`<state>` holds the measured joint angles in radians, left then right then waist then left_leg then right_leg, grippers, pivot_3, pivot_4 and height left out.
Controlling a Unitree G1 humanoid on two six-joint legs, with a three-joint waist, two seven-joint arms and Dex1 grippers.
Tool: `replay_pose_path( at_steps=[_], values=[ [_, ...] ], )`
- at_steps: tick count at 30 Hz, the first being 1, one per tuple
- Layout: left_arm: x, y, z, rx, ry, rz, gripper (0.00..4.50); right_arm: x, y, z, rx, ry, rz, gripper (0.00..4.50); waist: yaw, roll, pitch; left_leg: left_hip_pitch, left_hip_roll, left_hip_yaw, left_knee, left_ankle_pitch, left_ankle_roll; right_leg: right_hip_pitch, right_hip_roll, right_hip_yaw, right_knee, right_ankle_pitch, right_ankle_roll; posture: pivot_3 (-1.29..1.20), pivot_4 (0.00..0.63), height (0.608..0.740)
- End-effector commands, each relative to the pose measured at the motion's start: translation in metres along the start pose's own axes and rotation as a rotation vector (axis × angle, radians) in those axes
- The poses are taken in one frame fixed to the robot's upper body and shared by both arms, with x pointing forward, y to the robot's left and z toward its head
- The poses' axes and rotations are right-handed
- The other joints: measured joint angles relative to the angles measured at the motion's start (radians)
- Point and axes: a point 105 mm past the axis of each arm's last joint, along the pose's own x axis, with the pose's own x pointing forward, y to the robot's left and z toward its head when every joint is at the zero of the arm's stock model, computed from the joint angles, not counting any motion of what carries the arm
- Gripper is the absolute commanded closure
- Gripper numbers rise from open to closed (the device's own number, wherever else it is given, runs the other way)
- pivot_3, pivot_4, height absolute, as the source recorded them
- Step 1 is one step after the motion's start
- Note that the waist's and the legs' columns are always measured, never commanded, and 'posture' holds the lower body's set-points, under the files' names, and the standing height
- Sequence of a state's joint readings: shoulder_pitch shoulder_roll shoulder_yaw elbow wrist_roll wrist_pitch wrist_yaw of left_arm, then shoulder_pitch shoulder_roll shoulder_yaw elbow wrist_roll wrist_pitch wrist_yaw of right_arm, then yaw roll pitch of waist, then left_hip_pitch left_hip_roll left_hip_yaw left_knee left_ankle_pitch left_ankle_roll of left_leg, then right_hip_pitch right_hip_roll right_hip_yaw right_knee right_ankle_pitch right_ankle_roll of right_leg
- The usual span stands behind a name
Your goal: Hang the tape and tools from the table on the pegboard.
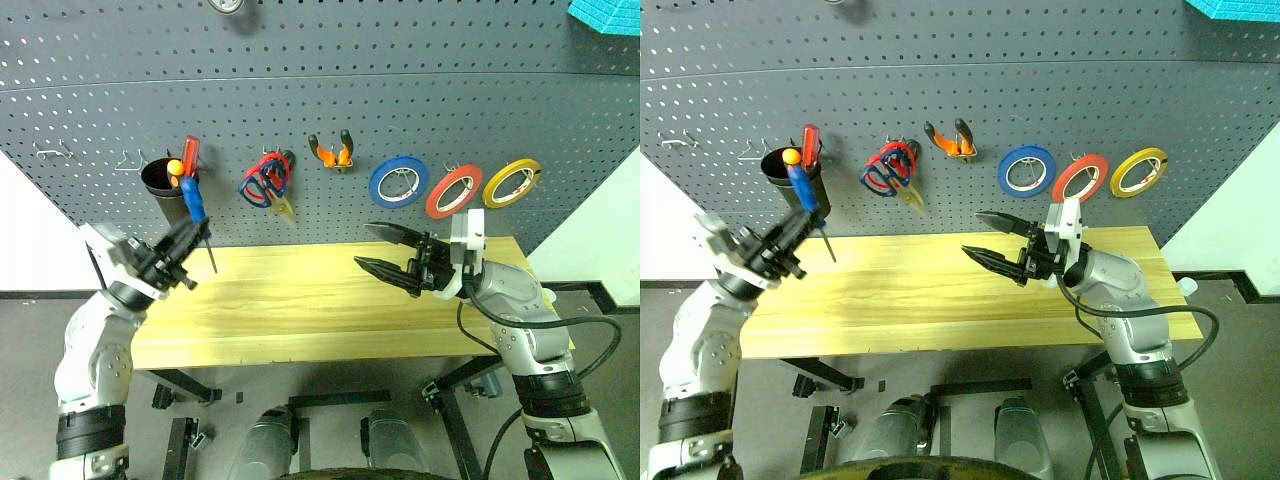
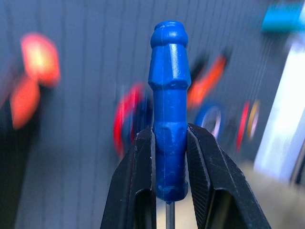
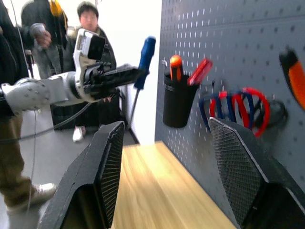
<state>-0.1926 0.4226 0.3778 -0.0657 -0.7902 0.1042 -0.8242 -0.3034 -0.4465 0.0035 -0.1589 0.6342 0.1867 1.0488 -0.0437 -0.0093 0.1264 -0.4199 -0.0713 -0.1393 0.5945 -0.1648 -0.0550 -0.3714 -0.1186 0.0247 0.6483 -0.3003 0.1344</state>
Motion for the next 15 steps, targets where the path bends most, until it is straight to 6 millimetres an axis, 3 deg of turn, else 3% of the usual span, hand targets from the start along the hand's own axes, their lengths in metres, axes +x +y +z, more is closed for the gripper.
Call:
replay_pose_path(
  at_steps=[1,4,8,15],
  values=[
    [0.023,0.009,0.058,0.141,-0.21,0.032,3.96,0.008,0.003,0.031,-0.033,-0.097,0.049,1.52,0.0,0.0,0.0,0.0,0.0,0.0,0.0,0.0,0.0,0.0,0.0,0.0,0.0,0.0,0.0,-0.08,0.06,0.725],
    [0.037,0.03,0.084,0.313,-0.285,0.152,3.96,0.008,0.001,0.033,-0.035,-0.096,0.047,1.52,0.0,-0.001,-0.001,0.0,-0.001,0.0,0.0,0.001,0.001,0.001,0.001,0.0,0.0,0.002,0.004,-0.08,0.058,0.725],
    [0.056,0.045,0.106,0.419,-0.358,0.223,3.96,0.007,0.003,0.028,-0.026,-0.082,0.046,1.52,-0.002,-0.001,-0.001,0.0,-0.001,0.001,0.0,0.001,0.002,0.003,0.002,0.0,0.0,0.002,0.005,-0.08,0.054,0.725],
    [0.072,0.072,0.094,0.596,-0.298,0.334,3.96,0.006,0.003,0.025,-0.024,-0.075,0.029,1.52,-0.003,-0.002,-0.001,0.0,-0.001,0.001,0.0,0.001,0.002,0.003,0.002,0.0,0.001,0.003,0.006,-0.09,0.049,0.725]
  ],
)
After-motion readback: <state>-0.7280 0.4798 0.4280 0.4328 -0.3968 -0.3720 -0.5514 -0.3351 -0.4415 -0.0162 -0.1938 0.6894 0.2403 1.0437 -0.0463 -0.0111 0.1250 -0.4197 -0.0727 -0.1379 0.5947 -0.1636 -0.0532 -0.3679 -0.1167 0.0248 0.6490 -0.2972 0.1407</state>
